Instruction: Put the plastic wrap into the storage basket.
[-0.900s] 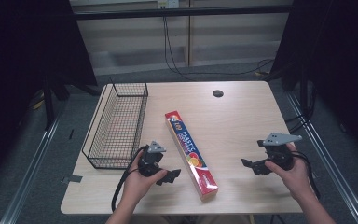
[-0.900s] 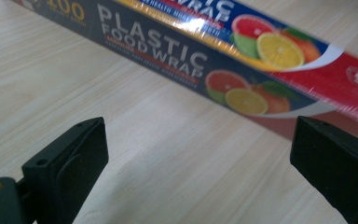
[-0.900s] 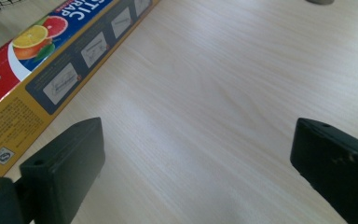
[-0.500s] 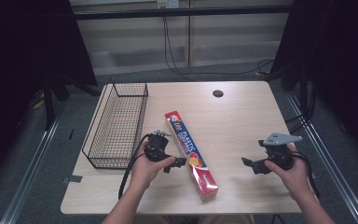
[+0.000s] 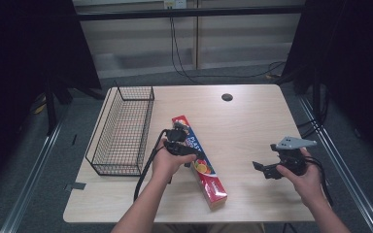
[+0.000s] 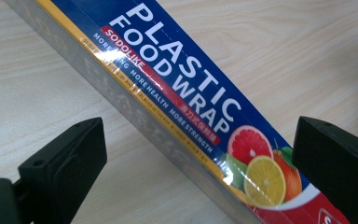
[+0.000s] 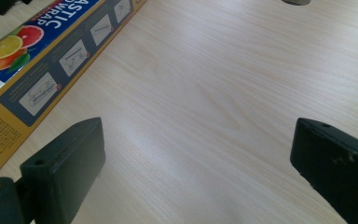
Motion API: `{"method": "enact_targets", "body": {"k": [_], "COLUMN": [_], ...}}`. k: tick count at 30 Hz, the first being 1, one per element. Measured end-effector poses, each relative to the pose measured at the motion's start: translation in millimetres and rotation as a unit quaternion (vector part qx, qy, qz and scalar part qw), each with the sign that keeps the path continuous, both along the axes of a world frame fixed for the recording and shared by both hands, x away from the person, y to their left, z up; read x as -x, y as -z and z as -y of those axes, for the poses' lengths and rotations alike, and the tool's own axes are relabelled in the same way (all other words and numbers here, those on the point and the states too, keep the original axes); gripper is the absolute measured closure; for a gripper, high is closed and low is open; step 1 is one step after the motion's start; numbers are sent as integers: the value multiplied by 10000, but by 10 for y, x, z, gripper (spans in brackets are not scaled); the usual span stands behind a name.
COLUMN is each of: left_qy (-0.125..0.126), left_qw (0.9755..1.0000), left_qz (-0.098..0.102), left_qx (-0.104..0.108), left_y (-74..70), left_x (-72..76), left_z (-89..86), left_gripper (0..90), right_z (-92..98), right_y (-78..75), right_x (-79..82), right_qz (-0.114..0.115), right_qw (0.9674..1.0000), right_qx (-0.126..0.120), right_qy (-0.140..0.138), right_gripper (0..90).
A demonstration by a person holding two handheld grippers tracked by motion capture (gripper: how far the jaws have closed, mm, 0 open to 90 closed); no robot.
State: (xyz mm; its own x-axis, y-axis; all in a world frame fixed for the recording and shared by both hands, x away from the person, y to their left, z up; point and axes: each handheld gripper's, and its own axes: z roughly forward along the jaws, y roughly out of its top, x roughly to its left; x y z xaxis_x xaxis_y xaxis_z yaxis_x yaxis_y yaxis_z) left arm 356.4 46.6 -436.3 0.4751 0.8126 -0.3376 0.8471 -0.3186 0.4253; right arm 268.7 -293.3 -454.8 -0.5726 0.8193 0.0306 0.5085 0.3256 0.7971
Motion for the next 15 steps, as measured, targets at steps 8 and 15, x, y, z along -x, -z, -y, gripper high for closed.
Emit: {"method": "enact_targets", "body": {"k": [8, 15], "left_qy": [-362, -522], "left_qw": [9987, 9980], "left_qz": [-86, -162], "left_qx": [-334, -321], "left_y": [78, 162], "left_x": [-60, -81], "left_z": [119, 214], "left_gripper": [32, 28], "right_z": [-6, -5], "right_y": [4, -14], "right_x": [0, 0], "right_qz": [5, 76], "right_qw": [10000, 10000], "right_qx": [-19, -49], "right_qy": [-22, 6], "right_gripper": [29, 29]}}
